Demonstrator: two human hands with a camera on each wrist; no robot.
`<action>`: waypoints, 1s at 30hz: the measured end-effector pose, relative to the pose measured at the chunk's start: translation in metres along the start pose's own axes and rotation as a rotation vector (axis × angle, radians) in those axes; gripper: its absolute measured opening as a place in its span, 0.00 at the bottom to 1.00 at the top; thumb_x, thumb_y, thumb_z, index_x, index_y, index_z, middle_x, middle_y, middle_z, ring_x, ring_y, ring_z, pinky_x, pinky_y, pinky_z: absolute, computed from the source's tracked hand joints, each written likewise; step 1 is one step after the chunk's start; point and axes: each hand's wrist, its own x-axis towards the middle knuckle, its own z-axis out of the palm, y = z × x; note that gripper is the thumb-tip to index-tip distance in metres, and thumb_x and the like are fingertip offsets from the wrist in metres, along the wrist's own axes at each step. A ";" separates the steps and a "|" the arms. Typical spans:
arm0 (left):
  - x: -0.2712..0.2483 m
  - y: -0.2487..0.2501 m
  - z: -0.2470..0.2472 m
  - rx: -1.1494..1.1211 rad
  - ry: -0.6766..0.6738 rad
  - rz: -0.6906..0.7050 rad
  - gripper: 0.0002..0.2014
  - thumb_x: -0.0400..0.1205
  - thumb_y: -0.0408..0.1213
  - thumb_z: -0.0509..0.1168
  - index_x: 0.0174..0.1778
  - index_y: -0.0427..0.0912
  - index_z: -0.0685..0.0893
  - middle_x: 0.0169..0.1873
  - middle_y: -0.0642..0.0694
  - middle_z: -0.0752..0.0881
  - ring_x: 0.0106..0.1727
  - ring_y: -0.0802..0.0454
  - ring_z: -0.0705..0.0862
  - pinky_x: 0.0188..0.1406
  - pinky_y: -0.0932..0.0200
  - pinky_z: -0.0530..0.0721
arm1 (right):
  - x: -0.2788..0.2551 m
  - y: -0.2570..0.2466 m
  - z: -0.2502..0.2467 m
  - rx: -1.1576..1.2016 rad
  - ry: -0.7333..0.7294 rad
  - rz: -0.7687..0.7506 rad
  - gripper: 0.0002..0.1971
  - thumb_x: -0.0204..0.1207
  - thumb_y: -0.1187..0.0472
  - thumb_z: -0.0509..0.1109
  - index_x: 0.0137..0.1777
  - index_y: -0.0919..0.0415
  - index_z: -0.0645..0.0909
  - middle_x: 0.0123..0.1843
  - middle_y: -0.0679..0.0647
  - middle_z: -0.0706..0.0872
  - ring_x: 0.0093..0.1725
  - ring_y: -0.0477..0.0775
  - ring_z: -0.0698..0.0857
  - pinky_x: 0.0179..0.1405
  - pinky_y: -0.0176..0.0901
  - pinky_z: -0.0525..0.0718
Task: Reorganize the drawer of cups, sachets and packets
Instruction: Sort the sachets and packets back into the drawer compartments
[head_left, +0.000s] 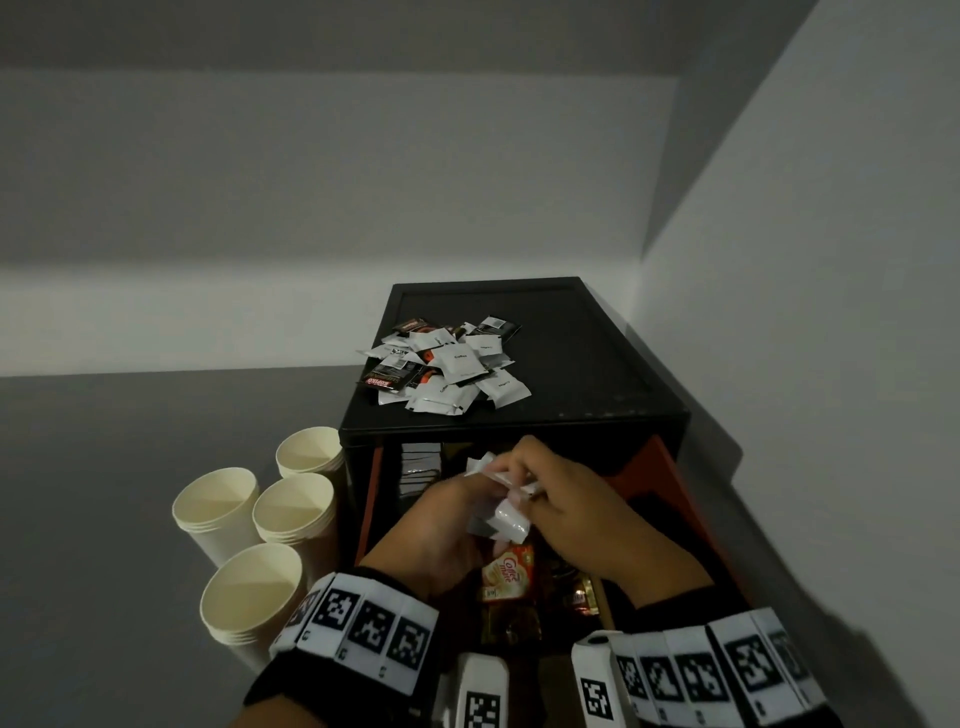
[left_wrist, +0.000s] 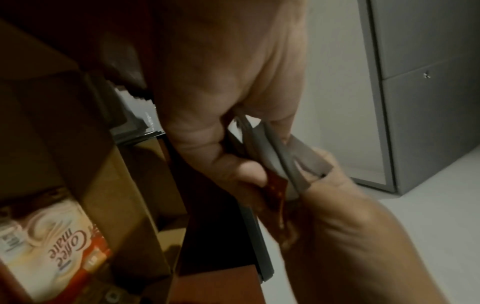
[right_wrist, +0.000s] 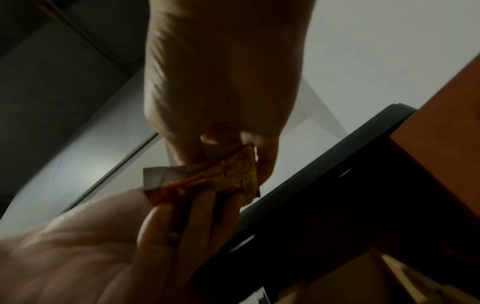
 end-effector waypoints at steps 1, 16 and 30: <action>-0.001 0.001 -0.001 -0.031 -0.012 -0.020 0.07 0.80 0.28 0.56 0.44 0.36 0.81 0.30 0.42 0.83 0.27 0.52 0.81 0.20 0.64 0.75 | 0.000 0.000 0.001 0.016 -0.063 0.026 0.07 0.80 0.56 0.65 0.50 0.43 0.69 0.64 0.44 0.81 0.63 0.41 0.79 0.64 0.51 0.79; -0.002 -0.001 0.003 -0.080 0.044 0.049 0.08 0.82 0.24 0.54 0.41 0.33 0.77 0.30 0.40 0.84 0.29 0.48 0.82 0.20 0.60 0.78 | -0.001 0.003 -0.014 0.417 0.200 0.077 0.09 0.79 0.63 0.66 0.49 0.47 0.83 0.46 0.43 0.86 0.46 0.30 0.84 0.46 0.23 0.78; -0.004 -0.008 0.007 0.023 0.095 0.259 0.07 0.83 0.27 0.59 0.52 0.39 0.80 0.45 0.38 0.87 0.42 0.45 0.87 0.39 0.52 0.86 | 0.006 0.001 -0.022 0.861 0.565 0.451 0.20 0.77 0.74 0.59 0.53 0.47 0.80 0.52 0.55 0.76 0.45 0.52 0.82 0.45 0.46 0.86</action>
